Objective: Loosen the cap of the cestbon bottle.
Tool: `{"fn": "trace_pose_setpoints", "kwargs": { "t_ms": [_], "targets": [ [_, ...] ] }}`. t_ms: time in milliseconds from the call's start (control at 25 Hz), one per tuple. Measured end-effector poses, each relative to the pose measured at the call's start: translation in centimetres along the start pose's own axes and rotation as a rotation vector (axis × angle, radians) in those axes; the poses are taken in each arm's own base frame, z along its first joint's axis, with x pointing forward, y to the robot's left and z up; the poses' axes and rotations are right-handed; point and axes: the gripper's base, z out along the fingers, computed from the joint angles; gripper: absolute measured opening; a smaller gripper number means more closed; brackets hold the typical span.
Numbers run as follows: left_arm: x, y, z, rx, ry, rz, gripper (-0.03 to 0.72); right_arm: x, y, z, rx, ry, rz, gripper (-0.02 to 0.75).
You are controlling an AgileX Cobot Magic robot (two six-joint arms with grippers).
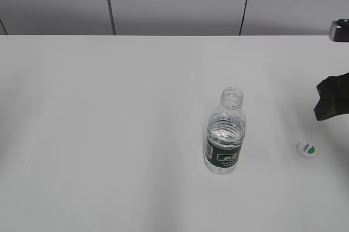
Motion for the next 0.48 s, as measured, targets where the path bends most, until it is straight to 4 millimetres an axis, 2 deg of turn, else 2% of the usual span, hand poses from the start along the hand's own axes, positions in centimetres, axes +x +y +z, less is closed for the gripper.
{"fn": "trace_pose_setpoints", "kwargs": {
  "t_ms": [160,240,360,480],
  "targets": [
    [1.7,1.9,-5.5,0.014,-0.118,-0.006,0.553,0.5,0.3,-2.4,-0.002,-0.044,-0.014,0.531],
    [2.8,2.6,-7.3,0.025,-0.157,0.022,0.540,0.9,0.4,-3.5,-0.005,-0.059,-0.020,0.531],
    [5.5,3.5,-8.7,0.048,-0.176,0.044,0.512,2.4,0.7,-4.8,-0.012,-0.077,-0.020,0.529],
    [8.9,4.0,-8.8,0.080,-0.149,0.069,0.482,4.8,0.9,-5.7,-0.016,-0.076,-0.028,0.522]
  ]
}}
